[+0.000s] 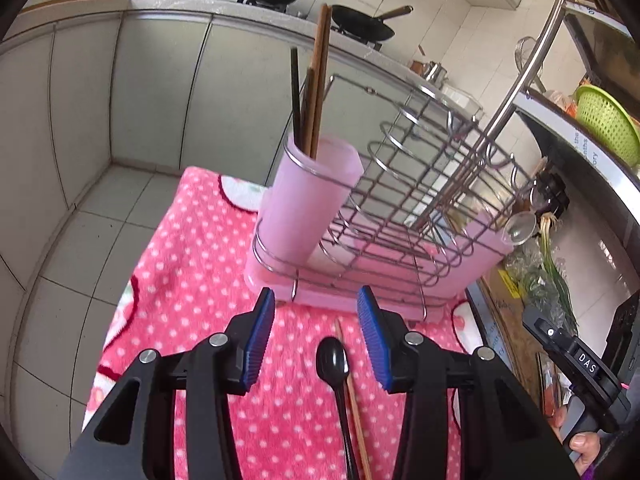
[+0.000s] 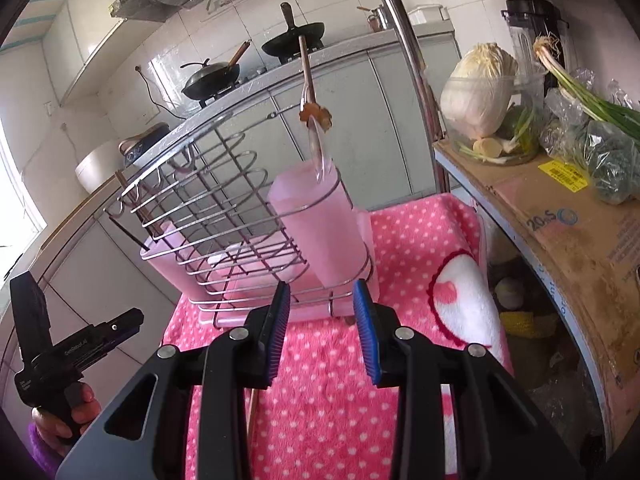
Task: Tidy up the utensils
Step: 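Lower the left tool to the black spoon while the right tool moves to a wooden chopstick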
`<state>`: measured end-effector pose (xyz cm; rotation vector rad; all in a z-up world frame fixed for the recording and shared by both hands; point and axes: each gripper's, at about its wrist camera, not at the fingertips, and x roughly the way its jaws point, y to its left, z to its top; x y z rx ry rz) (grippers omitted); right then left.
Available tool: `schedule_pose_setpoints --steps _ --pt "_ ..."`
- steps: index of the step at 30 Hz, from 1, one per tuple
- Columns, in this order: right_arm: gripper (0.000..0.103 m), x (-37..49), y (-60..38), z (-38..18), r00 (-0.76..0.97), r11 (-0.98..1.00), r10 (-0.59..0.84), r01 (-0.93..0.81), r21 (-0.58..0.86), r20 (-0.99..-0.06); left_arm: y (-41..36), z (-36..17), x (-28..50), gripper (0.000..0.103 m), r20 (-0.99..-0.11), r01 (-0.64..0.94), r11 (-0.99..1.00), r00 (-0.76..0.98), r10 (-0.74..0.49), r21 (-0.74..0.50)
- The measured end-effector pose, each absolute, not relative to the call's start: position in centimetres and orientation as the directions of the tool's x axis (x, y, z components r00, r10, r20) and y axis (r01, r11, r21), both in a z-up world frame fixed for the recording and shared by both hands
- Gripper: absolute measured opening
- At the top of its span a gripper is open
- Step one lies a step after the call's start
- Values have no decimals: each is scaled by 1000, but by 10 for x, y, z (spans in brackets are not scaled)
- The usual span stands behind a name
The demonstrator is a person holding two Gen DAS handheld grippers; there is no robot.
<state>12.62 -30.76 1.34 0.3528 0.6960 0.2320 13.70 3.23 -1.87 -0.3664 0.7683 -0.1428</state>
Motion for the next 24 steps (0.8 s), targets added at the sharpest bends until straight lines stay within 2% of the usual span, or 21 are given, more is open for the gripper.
schedule_pose_setpoints --steps 4,13,19,24 --pt "33 120 -303 1 710 912 340 -89 401 -617 18 -34 135 42 -710 10 934 647 -279 -358" --pt "33 116 -298 -16 644 917 352 -95 386 -679 2 -70 144 42 -804 -16 912 478 -352 -409" --pt "33 119 -297 -26 608 904 386 -97 417 -694 0 -90 154 39 -819 -68 869 380 -431 -489" --pt "33 121 -301 -31 589 886 416 -91 454 -693 -12 -99 163 35 -840 -74 881 348 -417 -468"
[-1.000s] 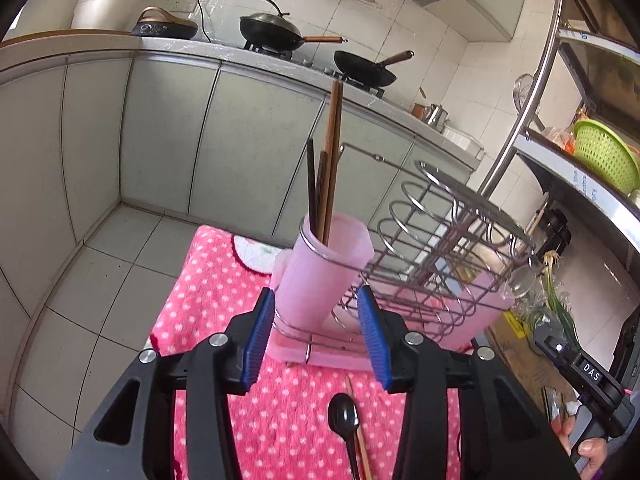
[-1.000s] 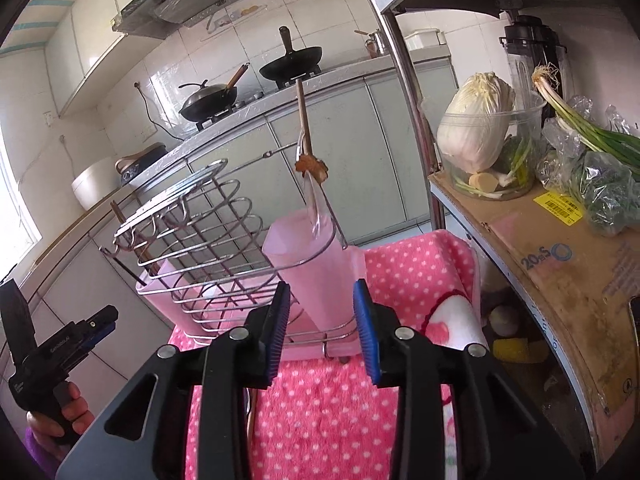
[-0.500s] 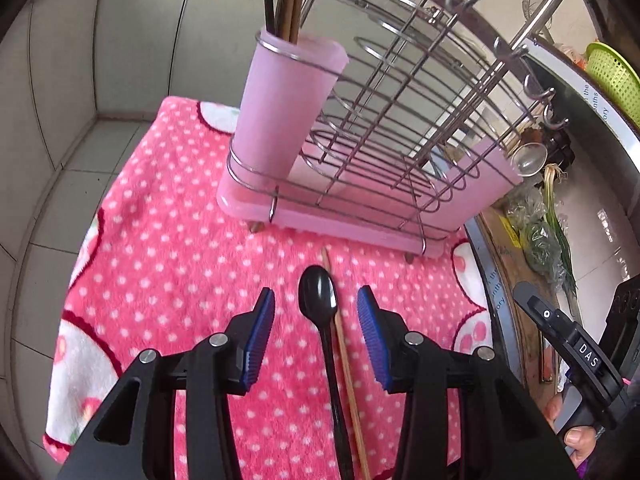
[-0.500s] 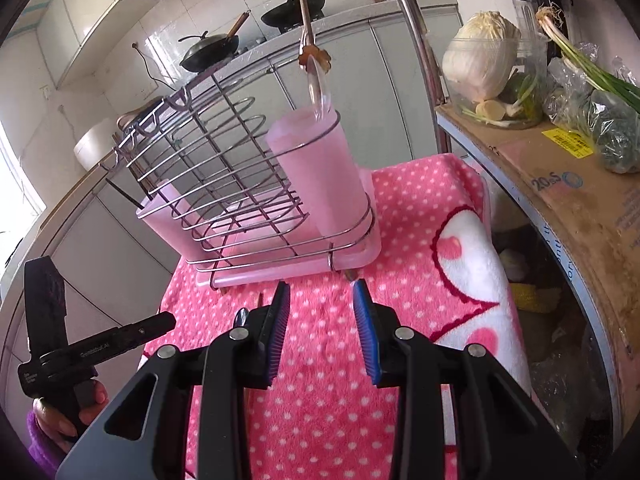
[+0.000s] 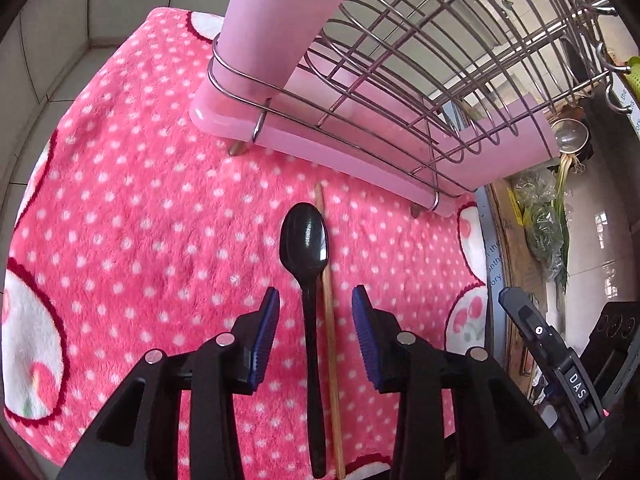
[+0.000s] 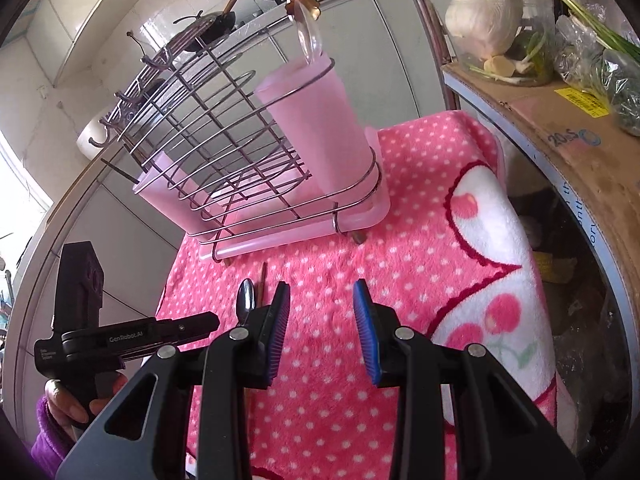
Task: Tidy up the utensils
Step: 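Lower the left tool to the black spoon while the right tool moves to a wooden chopstick, then close the left tool on the black spoon while the right tool closes on the wooden chopstick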
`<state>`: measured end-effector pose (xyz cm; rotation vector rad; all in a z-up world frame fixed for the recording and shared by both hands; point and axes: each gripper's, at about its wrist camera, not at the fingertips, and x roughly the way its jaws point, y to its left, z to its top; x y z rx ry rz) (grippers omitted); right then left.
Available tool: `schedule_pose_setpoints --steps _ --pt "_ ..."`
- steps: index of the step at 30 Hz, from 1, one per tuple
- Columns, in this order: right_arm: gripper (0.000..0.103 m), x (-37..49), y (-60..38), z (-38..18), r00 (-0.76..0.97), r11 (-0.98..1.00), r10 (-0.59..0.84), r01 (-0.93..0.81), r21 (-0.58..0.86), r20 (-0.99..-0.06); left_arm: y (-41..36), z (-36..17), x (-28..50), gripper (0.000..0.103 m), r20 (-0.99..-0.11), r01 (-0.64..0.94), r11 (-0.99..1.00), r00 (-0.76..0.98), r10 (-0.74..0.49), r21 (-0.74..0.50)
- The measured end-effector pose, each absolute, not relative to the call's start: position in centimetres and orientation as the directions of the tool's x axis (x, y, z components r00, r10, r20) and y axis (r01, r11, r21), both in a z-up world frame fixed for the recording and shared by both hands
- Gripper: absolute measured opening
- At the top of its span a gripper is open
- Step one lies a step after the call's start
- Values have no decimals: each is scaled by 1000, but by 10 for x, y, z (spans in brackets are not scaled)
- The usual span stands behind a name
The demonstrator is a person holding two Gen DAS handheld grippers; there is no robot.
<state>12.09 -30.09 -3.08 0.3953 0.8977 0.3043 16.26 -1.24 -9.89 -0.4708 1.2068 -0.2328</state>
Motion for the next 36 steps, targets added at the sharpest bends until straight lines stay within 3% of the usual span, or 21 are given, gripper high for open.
schedule_pose_setpoints --steps 6,8,12,16,27,36 --pt "33 123 -300 -38 570 883 423 -84 461 -705 -35 -112 172 33 -882 -45 921 307 -357 -388" --pt "33 124 -298 -41 559 881 429 -84 466 -709 -39 -117 175 28 -891 -52 926 298 -343 -374" --pt "33 125 -294 -46 547 883 429 -88 460 -719 -45 -131 181 9 -904 -76 931 279 -324 -357" --pt "33 127 -284 -54 512 883 442 -103 459 -736 -33 -128 179 8 -883 -105 912 316 -348 -397" --pt "33 155 -215 -64 350 854 521 -222 472 -779 22 -116 169 9 -907 -96 949 336 -255 -302" --pt "33 191 -164 -80 256 891 444 -230 392 -859 49 -129 176 9 -913 -109 928 255 -319 -355"
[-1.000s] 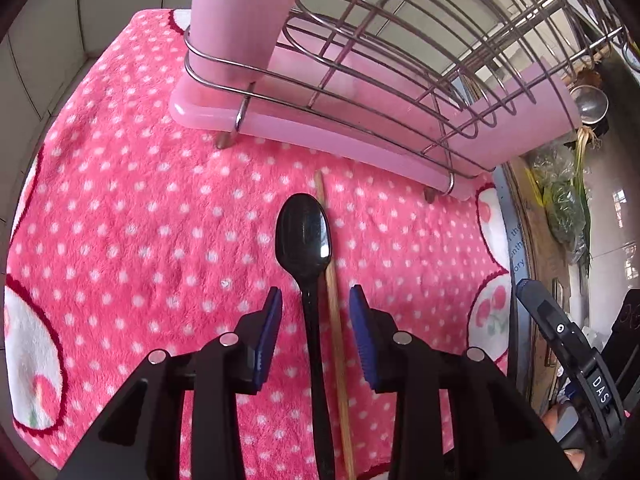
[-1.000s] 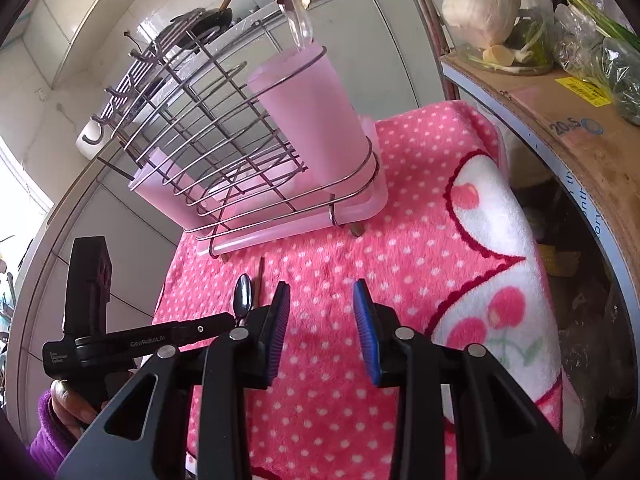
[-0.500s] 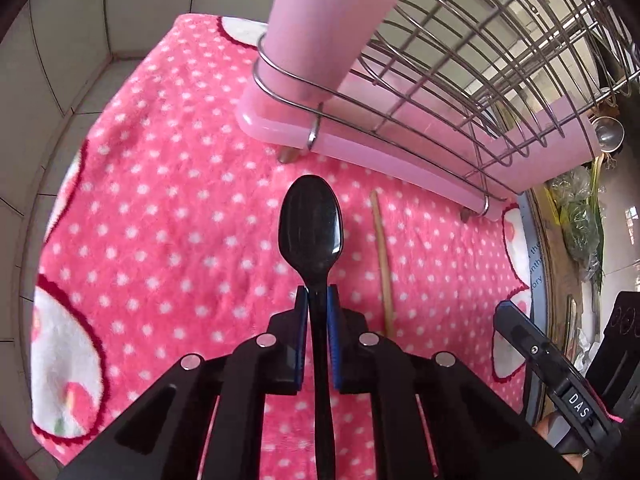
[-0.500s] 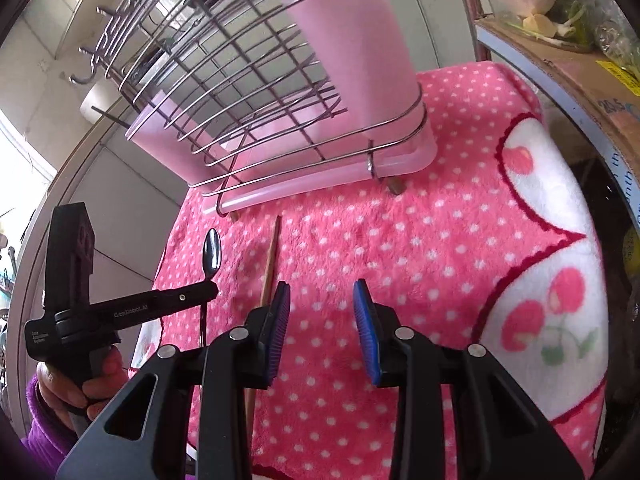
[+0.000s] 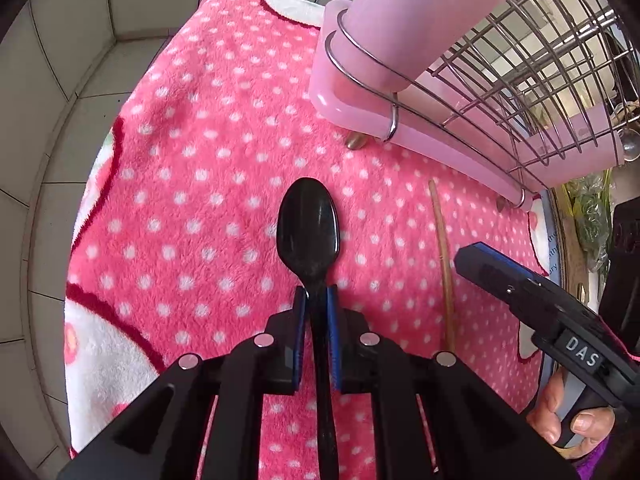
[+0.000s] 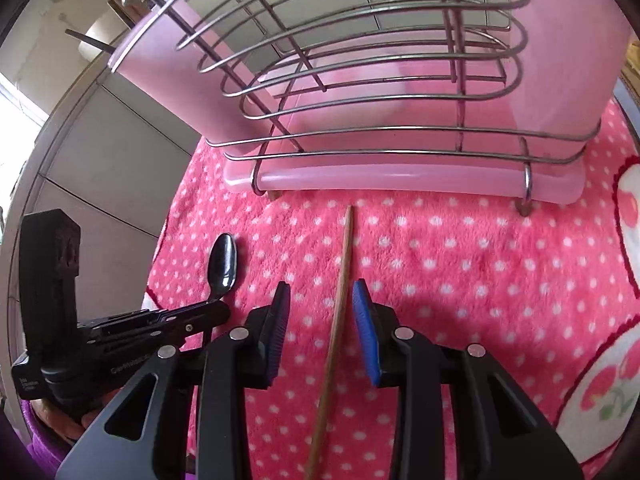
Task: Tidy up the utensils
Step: 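Close the left tool on the black spoon while the right tool closes on the wooden chopstick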
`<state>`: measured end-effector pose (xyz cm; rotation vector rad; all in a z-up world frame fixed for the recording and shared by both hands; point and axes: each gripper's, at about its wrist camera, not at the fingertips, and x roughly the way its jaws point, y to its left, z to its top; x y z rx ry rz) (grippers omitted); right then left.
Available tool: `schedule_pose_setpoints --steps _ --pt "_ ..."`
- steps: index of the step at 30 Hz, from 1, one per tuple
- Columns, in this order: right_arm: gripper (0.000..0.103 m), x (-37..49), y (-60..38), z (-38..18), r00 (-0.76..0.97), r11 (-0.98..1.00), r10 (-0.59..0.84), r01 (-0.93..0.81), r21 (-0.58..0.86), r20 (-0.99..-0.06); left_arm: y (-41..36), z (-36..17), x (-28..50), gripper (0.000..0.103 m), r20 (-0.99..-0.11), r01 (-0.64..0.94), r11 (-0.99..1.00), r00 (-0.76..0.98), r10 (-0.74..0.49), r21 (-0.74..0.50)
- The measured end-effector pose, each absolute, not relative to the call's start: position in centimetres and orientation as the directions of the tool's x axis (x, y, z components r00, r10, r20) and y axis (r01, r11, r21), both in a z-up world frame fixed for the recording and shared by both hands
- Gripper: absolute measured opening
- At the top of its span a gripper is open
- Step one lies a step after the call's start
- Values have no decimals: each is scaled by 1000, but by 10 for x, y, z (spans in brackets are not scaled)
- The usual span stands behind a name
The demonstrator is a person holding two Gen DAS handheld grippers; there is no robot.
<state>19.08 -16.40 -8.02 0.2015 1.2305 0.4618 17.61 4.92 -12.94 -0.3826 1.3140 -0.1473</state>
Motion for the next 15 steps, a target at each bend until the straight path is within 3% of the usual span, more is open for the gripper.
schedule_pose_setpoints --steps 7,10,11,15 --pt "30 208 -145 -96 210 926 352 -219 307 -912 56 -129 187 10 -919 -87 926 186 -347 -368" --pt "18 213 -142 -98 215 937 316 -222 269 -924 56 -128 191 11 -924 -83 929 168 -344 -361" --pt "10 214 -139 -99 222 942 301 -223 253 -927 49 -132 196 11 -925 -86 929 163 -343 -359" --pt "7 214 -140 -100 231 935 323 -228 271 -918 45 -135 202 12 -928 -113 926 147 -342 -359"
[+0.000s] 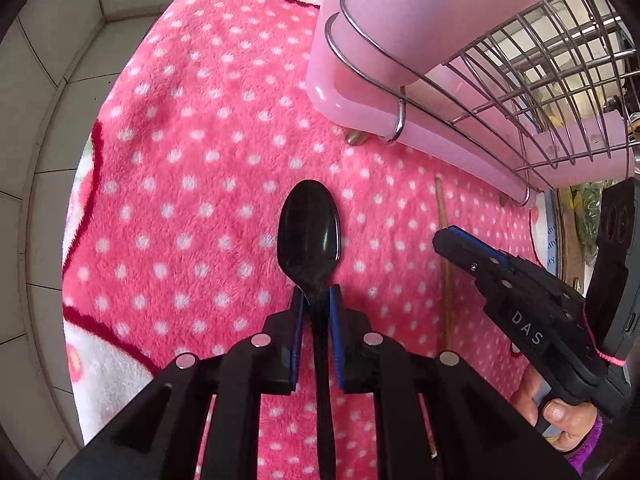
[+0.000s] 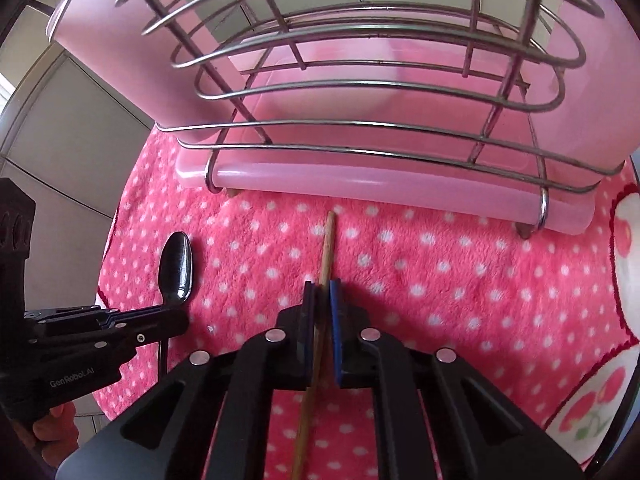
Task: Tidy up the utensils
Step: 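Close the left tool on the black spoon while the right tool closes on the wooden chopstick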
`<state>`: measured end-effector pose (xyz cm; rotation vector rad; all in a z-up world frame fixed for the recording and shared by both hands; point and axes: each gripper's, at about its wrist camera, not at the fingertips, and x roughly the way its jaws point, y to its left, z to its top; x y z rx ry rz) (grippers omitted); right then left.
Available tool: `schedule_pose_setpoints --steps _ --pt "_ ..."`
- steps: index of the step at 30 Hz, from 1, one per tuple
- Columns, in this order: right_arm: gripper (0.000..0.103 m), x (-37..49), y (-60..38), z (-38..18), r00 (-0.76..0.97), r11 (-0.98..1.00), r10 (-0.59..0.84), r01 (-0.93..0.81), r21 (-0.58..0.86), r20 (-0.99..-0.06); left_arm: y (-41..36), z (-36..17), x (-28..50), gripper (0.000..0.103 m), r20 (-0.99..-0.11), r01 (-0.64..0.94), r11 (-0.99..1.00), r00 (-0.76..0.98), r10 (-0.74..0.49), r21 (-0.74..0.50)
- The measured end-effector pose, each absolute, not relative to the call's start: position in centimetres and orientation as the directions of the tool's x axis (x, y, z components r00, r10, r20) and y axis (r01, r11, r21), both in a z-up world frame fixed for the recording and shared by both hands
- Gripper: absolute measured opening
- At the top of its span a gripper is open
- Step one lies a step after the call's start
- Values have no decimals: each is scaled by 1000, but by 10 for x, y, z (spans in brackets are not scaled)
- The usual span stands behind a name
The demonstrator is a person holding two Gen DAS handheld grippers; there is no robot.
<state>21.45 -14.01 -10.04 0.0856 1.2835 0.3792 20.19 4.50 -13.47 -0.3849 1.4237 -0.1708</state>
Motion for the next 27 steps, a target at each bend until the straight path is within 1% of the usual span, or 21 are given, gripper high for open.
schedule_pose_setpoints --steps 8,13,18,23,27 --pt "6 194 -168 -84 264 903 419 -216 370 -869 40 -136 201 11 -928 -119 928 168 -332 -353" --pt "6 176 -187 -69 308 888 456 -211 408 -835 43 -129 186 9 -914 -92 926 220 -340 -366" --pt "6 157 -209 -50 367 870 494 -215 444 -789 49 -109 162 8 -865 -76 900 320 -386 -430" --pt "6 137 -226 -23 452 844 534 -249 474 -714 49 -69 134 8 -796 -4 906 480 -369 -423" --pt "6 123 -236 -1 523 842 535 -267 468 -664 53 -40 116 8 -729 24 897 573 -374 -441"
